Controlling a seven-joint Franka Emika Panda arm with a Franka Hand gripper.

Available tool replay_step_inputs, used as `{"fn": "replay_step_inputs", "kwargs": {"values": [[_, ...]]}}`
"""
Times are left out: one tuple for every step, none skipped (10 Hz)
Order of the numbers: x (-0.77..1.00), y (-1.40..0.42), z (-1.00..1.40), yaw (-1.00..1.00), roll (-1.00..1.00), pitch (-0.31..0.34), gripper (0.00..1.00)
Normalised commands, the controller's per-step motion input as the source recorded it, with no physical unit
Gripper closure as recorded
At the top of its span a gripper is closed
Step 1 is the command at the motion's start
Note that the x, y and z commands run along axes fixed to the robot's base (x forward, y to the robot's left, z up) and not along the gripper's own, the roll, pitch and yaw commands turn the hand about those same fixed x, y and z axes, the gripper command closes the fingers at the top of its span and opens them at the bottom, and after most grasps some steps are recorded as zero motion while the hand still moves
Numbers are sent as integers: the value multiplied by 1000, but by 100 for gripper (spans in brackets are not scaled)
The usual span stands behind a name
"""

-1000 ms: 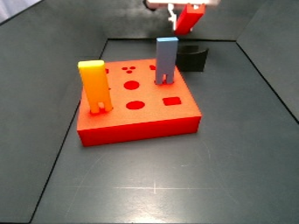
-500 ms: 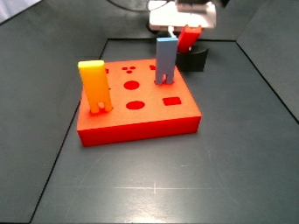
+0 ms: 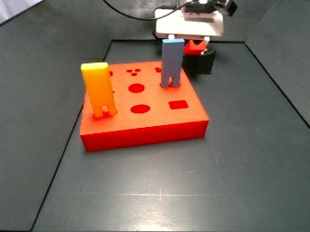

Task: Pick up the arch object. Move up. Place the arch object on the fixture. Regrasp the arch object. Move to above the board. Insert the arch object.
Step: Regrasp the arch object.

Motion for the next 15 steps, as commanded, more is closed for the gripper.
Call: {"fn": "replay_step_inputs", "kwargs": {"values": [[0, 0, 1000, -55, 58, -34, 0], [-3, 0, 1000, -50, 60, -31, 0], [-28, -5, 1000, -17, 71, -19, 0], [-32, -9, 1000, 5, 74, -10, 0], [-34, -5, 1000, 16, 70, 7, 0], [-34, -4, 907, 19, 61, 25, 0], [-32, 0, 730, 22, 56, 43, 0], [-24, -1, 500, 17, 56, 66, 0], [-21, -1, 326, 7, 49, 76, 0], [16, -992, 1000, 34, 1000, 64, 0], [18, -1000, 947, 33, 1000, 63, 0], [-14, -1000, 911, 31, 1000, 52, 0], [-33, -1000, 892, 31, 1000, 47, 0], [-50, -1000, 838, 30, 1000, 40, 0], [-52, -1000, 781, 30, 1000, 39, 0]]}}
